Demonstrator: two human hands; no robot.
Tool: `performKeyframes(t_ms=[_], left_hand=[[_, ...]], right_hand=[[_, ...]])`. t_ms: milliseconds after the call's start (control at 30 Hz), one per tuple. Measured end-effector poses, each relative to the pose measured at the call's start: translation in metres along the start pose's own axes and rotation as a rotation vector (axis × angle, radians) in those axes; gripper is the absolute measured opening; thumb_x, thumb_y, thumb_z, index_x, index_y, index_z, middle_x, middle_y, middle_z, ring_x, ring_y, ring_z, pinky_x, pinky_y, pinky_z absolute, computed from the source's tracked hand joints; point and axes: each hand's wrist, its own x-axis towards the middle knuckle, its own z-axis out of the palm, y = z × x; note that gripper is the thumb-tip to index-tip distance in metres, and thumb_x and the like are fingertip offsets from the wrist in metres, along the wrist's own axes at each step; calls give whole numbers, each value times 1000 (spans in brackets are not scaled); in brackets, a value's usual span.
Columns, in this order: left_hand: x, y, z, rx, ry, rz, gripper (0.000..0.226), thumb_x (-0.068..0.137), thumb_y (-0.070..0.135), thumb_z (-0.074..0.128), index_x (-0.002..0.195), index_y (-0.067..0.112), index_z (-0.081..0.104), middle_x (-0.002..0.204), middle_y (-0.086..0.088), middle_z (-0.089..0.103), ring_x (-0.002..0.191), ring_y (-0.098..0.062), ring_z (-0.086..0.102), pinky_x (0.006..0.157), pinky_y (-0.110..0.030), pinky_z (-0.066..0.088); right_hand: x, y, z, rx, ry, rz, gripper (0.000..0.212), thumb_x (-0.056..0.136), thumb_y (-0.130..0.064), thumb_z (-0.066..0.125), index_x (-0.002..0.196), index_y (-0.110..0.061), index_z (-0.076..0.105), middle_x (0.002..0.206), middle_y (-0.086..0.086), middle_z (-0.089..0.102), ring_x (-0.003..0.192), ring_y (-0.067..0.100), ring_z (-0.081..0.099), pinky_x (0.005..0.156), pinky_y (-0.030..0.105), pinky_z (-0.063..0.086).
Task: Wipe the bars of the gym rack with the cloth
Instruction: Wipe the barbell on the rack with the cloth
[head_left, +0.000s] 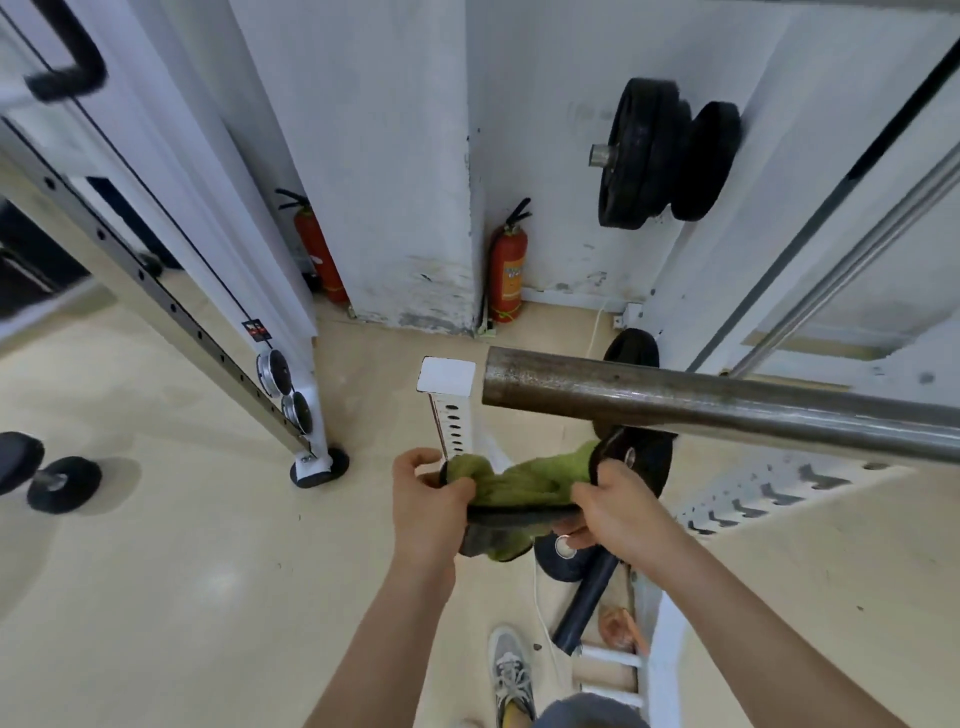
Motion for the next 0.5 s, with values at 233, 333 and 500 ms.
performKeyframes(t_ms=[233, 333, 500], left_hand=[[-42, -3, -26, 566, -300, 310, 30, 88, 33, 59, 63, 18, 65, 55, 5, 62, 58, -14, 58, 62, -28, 47], [-66, 3, -46, 449, -431, 360, 43, 82, 54, 62, 63, 15, 67, 57, 2, 65, 60, -15, 61, 66, -31, 52], [-93, 23, -57, 515, -452, 599, 41, 56, 66, 69, 61, 27, 60, 74, 9, 51, 67, -10, 54, 64, -23, 42]], right_hand=[[-82, -13, -13, 743, 97, -128, 22, 95, 6, 41, 108, 5, 58, 95, 23, 71, 76, 35, 72, 57, 36, 59], [-119, -24, -19, 999, 110, -231, 25, 95, 8, 38, 106, 5, 60, 92, 23, 72, 75, 34, 72, 61, 38, 61], [-170, -51, -32, 1128, 163, -453, 27, 95, 8, 40, 114, 5, 59, 104, 26, 68, 87, 36, 70, 69, 40, 60]])
